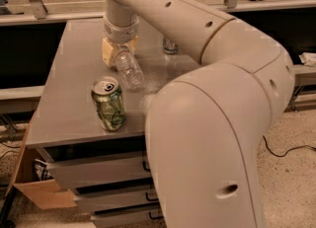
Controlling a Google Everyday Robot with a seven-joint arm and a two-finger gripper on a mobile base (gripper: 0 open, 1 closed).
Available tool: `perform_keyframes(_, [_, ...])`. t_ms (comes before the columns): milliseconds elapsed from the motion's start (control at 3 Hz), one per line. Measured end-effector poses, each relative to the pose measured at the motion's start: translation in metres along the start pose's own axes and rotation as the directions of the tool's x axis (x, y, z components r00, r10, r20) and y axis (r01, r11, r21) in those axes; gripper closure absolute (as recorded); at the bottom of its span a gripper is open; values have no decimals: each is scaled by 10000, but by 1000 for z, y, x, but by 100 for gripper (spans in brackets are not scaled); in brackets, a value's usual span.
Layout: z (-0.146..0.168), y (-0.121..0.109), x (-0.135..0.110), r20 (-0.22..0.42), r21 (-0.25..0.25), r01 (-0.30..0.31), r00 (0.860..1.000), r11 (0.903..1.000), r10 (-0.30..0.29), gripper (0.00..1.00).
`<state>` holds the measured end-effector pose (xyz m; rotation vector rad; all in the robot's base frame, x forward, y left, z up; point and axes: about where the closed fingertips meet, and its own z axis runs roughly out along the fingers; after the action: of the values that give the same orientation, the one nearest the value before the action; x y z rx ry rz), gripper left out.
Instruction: Place water bottle upright
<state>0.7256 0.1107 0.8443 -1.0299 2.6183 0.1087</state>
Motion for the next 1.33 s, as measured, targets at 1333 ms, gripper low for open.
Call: perform_keyframes(1333, [-102, -20, 11, 3173, 412, 1706, 9321, 9845, -1748, 100])
